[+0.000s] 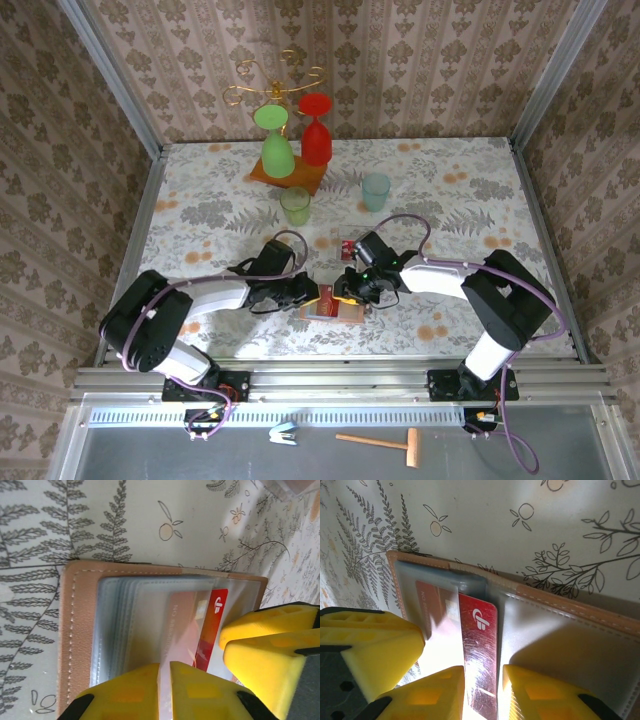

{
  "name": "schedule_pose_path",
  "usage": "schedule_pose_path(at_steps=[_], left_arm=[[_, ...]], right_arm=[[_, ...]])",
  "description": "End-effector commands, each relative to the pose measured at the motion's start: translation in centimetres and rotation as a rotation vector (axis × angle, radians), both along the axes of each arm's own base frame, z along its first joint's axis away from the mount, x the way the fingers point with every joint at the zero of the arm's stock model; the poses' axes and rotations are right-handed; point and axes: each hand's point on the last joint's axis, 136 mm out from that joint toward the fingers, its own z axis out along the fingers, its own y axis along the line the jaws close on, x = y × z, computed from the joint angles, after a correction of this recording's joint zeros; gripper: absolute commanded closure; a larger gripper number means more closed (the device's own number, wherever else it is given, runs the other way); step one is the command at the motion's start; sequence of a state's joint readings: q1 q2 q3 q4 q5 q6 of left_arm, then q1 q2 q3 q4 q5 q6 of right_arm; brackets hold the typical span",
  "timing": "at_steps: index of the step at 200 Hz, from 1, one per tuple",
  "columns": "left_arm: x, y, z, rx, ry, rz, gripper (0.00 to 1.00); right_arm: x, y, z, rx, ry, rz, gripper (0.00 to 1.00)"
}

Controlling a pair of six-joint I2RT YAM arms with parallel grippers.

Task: Take the credit cards out of the card holder

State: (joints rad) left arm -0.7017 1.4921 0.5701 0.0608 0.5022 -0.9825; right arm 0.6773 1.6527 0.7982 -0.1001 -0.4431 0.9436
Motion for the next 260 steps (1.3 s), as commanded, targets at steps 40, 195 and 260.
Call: schedule_pose_path(at_steps=[40, 195, 260], left_arm=[[-1.0, 0.5, -1.2, 0.021, 0.024, -0.012, 0.86], [-1.0, 0.8, -1.3, 0.035, 0.028, -0.007, 0.87], [-1.0, 0.7, -1.3, 0.038, 0.028, -0.011, 0.88]], right_arm=[[-0.4, 0.6, -0.5, 0.064, 0.038, 0.001, 0.74], [-0.5, -0.1, 0.7, 0.060, 0.012, -0.009, 0.75], [-1.0, -0.4, -1.4, 0.029, 0.054, -0.006, 0.76]])
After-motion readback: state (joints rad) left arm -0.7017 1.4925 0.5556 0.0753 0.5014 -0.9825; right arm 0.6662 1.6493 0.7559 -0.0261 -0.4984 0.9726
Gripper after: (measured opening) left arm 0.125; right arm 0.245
